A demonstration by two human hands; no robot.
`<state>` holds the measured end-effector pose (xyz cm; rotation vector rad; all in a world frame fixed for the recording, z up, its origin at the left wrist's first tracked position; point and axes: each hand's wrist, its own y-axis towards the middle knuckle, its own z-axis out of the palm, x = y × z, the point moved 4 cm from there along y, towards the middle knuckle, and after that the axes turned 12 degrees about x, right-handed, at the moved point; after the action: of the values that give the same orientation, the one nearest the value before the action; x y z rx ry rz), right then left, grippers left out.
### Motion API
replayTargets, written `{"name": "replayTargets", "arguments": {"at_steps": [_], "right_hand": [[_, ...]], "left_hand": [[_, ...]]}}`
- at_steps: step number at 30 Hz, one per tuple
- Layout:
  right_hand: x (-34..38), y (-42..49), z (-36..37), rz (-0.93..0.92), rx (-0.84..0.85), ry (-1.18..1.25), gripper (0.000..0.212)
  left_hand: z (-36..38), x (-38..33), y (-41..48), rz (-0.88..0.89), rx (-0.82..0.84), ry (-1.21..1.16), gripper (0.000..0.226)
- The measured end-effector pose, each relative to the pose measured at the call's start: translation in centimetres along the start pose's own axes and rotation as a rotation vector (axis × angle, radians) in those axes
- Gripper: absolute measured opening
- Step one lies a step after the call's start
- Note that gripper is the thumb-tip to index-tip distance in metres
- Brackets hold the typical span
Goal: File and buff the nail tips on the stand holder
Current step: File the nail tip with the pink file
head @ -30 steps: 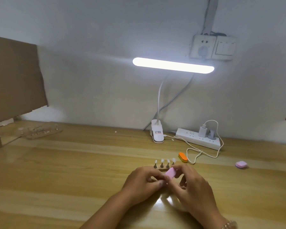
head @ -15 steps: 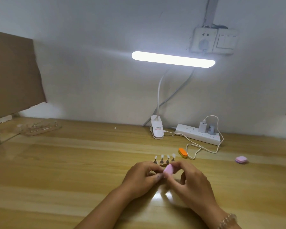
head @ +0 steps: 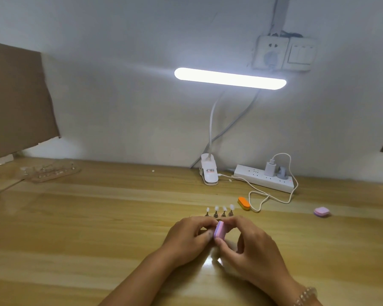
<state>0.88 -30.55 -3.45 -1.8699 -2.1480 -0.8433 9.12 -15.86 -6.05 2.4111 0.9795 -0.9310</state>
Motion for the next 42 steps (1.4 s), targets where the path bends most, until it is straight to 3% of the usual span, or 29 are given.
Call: {"name": "replayTargets", "arguments": {"at_steps": [4,7,12,15,18,21,26,30,35,39,42], "right_hand": [[-0.6,0.1,-0.3,0.055,-0.042,0.026,0.022],[0.3,-0.2,0.0,-0.033,-0.014,-0.041,0.028],[-0.6,0.2,-0.4,0.029,-0.082,0.058,0.020],[0.2,0.0,0.0,-0.036,-0.016,-0.002,0.023],[-0.8,0.3,-0.1,0.042,-0.056,0.009,0.020],[-0.1,0.0,0.2,-0.029,-0.053,-0.091,0.021],[-1.2,0.4,0.0,0.046,-0.063,-0.033,0.025],[-0.6,0.1,0.5,0.006,-0.031,-0.052,0.026],[-2.2,0.3,-1.2,0.132,-0.205,0.148,0.018],[-0.1,-0.3,-0.2,-0.030,-0.058,0.031,0.025],[-0.2,0.2,-0.1,0.000,-0.055,-0.036,0.024]], "left_hand": [[0.0,0.0,0.1,-0.014,-0.004,0.039,0.021],[0.0,0.2,0.1,-0.024,0.000,0.041,0.026],[0.1,0.1,0.1,-0.022,0.001,0.042,0.024],[0.0,0.2,0.2,-0.021,-0.020,0.002,0.023],[-0.1,0.4,0.3,-0.018,-0.044,-0.033,0.017],[0.0,0.6,0.3,-0.017,-0.026,-0.033,0.021],[-0.1,0.6,0.5,-0.026,-0.034,0.010,0.018],[0.0,0.6,0.4,-0.016,-0.036,-0.039,0.020],[-0.3,0.4,0.4,0.051,-0.071,-0.138,0.015],[-0.4,0.1,0.2,0.074,-0.065,-0.151,0.011],[-0.5,0.1,0.3,0.078,-0.064,-0.159,0.019]]}}
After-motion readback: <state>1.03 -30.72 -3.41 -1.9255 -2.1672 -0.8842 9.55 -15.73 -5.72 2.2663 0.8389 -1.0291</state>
